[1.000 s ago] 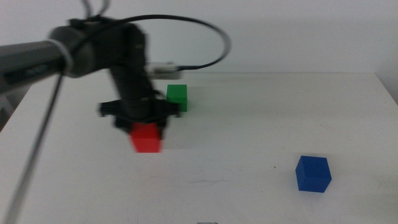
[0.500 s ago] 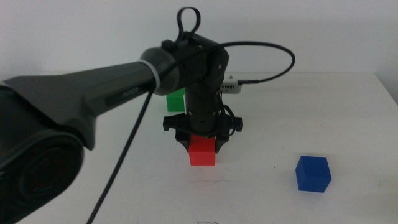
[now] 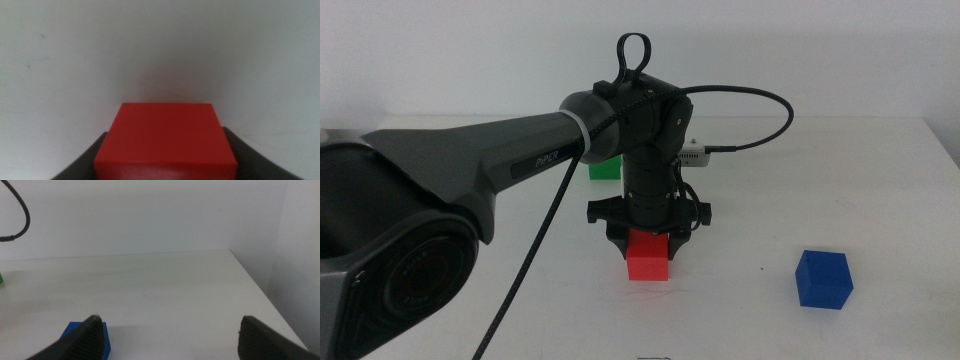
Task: Stack red cubes first, then green, then blue cubes in a specific spot.
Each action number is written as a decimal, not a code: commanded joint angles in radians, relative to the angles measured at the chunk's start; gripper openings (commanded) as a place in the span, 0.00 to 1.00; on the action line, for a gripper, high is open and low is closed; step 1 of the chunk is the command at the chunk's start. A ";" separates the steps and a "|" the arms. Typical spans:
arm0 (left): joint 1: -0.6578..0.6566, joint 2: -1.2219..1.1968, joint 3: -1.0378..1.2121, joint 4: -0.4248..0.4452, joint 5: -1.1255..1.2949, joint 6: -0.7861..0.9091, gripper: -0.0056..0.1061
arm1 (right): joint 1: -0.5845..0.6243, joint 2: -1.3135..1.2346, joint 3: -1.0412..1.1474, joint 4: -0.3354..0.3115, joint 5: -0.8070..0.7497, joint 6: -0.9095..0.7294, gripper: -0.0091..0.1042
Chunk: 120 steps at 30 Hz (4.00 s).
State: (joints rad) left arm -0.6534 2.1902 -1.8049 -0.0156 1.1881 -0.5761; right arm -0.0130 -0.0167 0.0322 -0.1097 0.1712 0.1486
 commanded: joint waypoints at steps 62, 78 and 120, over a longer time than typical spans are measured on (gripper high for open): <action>0.326 0.019 -0.564 -0.036 0.060 0.318 0.87 | -0.001 -0.016 -0.022 -0.009 -0.081 -0.006 0.91; 0.306 0.221 -0.604 -0.062 -0.081 0.292 0.87 | -0.001 -0.016 -0.022 -0.009 -0.081 -0.006 0.91; 0.131 -0.144 -0.277 0.206 -0.044 0.108 0.08 | -0.001 -0.016 -0.022 -0.009 -0.081 -0.006 0.91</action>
State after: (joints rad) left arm -0.4895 2.1652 -2.1245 0.1460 1.2064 -0.4130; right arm -0.0130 -0.0167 0.0322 -0.1097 0.1712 0.1486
